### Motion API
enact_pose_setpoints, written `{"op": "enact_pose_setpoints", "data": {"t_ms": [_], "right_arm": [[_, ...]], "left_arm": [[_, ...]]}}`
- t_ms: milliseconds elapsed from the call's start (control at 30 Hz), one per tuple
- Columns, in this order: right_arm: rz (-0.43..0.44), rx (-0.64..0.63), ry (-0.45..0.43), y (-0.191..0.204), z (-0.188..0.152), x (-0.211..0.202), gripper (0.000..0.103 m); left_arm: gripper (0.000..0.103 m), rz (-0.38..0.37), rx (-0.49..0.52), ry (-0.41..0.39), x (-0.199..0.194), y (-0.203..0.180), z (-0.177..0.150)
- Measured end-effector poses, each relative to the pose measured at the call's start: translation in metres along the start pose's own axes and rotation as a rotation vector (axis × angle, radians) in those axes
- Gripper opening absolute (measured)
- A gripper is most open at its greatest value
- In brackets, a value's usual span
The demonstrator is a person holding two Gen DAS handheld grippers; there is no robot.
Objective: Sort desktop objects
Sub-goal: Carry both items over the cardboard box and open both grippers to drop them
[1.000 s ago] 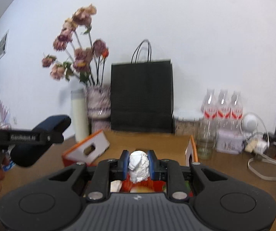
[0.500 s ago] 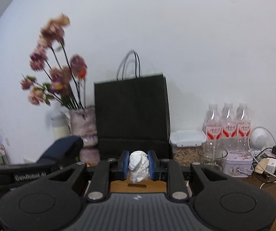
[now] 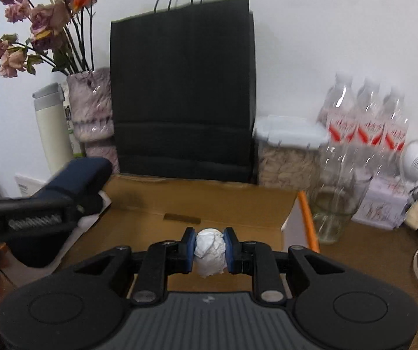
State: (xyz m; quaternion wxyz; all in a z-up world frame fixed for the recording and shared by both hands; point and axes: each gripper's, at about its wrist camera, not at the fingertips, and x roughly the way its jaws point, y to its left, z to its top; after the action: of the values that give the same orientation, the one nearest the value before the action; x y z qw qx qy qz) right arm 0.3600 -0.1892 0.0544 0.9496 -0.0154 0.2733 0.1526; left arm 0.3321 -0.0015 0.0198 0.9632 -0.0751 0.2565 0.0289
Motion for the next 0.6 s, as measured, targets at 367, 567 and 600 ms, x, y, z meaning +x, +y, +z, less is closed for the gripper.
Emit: {"op": "enact_pose_setpoints", "data": {"t_ms": [367, 567, 600], "right_arm": [[0.019, 0.016, 0.094, 0.000, -0.003, 0.009, 0.020], [0.001, 0.010, 0.126, 0.002, -0.007, 0.012, 0.021], [0.001, 0.008, 0.125, 0.003, -0.007, 0.012, 0.023]], "left_arm": [[0.067, -0.028, 0.021, 0.100, 0.011, -0.008, -0.014], [0.067, -0.029, 0.028, 0.115, 0.012, -0.009, -0.015], [0.067, -0.029, 0.031, 0.119, 0.013, -0.009, -0.016]]}}
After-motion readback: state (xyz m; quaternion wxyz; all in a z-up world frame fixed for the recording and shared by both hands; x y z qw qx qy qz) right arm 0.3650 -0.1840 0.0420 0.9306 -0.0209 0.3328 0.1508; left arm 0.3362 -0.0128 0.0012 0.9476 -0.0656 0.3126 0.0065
